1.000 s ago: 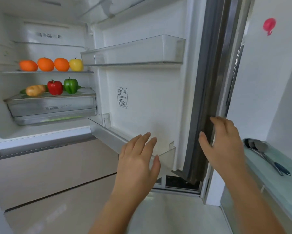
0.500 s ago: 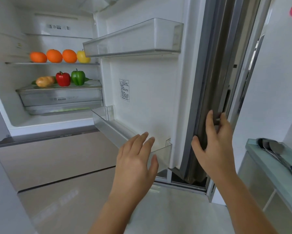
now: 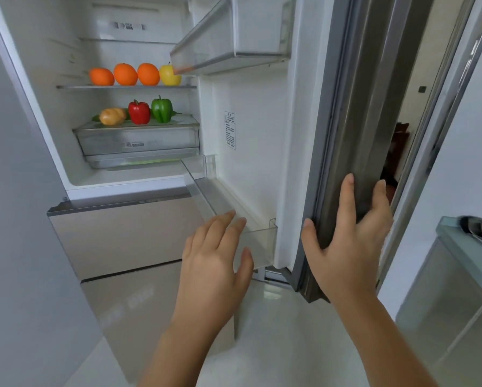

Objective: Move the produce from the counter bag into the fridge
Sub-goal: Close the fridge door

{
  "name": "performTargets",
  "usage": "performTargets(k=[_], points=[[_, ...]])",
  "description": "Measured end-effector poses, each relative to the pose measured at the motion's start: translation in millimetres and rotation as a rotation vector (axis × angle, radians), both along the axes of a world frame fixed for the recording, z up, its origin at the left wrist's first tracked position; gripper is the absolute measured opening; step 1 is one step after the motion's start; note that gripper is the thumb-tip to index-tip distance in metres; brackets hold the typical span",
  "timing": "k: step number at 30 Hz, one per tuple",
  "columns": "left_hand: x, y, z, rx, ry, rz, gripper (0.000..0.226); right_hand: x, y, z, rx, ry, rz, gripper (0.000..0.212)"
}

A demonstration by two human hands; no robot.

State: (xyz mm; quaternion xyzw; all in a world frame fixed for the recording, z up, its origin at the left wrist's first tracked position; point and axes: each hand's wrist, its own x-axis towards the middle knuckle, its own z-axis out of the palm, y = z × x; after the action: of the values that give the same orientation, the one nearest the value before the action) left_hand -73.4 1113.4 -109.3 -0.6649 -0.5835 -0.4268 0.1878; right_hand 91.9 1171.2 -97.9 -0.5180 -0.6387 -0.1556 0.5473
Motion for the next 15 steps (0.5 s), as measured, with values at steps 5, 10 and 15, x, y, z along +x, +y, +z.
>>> performTargets(k=[5,10,15], points=[[-34,-23,-2,-0.037,-0.004,0.048,0.041,-46,-30,2,0.026,0.058,0.000,0.070],[-72,-47,-7,-0.040,-0.021,0.087,0.041,-94,-57,-2,0.024,0.052,0.050,0.067],[-112,-69,-13,-0.045,-0.030,0.145,0.040,-139,-79,-8,0.037,0.006,0.136,0.065]])
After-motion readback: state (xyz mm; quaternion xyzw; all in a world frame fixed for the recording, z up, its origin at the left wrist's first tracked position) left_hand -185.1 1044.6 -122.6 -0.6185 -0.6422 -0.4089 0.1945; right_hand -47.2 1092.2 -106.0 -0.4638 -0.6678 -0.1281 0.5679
